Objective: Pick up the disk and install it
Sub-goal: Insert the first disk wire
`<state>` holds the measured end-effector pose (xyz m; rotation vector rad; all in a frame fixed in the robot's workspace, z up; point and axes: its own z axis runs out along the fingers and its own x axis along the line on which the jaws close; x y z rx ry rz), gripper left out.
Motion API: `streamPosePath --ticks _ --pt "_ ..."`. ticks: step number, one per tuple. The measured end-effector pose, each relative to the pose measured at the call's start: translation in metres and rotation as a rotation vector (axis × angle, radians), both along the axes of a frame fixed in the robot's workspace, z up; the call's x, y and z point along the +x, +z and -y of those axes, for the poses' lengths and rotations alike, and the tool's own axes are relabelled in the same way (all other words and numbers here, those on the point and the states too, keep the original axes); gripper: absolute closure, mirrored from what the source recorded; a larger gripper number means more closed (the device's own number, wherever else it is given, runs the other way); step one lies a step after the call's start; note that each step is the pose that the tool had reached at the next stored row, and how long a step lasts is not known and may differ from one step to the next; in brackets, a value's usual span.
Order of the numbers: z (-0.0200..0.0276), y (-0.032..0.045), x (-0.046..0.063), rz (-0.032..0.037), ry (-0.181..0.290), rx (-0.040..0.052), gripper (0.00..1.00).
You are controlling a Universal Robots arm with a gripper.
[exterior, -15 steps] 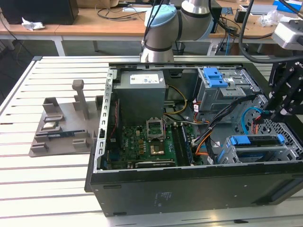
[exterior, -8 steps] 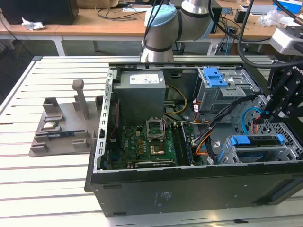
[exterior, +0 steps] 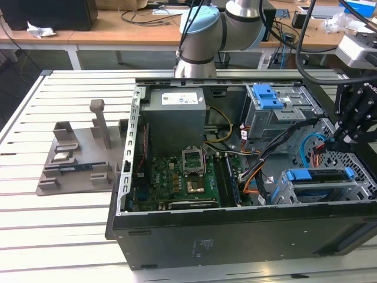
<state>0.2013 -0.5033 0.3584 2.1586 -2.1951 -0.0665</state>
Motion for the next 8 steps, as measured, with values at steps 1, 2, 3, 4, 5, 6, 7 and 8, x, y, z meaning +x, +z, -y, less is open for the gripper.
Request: streamPosePath --ticks 1,2,3,4,5,6,7,8 --pt "0.0001 0.0 0.0 0.0 0.0 -0.0002 0.83" --pt "0.0017 -0.0001 0.0 0.0 0.0 0.0 0.83" --pt "0.004 -0.0001 0.0 0.0 0.0 -0.0001 0.83" --pt "0.007 -0.0002 0.0 0.0 0.0 -0.0001 0.83" --pt "0.0171 -0.0013 -0.003 0.0 0.0 0.0 0.83" --pt "0.0224 -0.0019 -0.005 0.0 0.0 -0.0001 0.83" --pt "0.0254 -0.0025 -0.006 -0.0001 0.0 -0.0001 0.83" --pt "0.0301 -0.0035 -0.007 0.0 0.0 -0.0002 0.83"
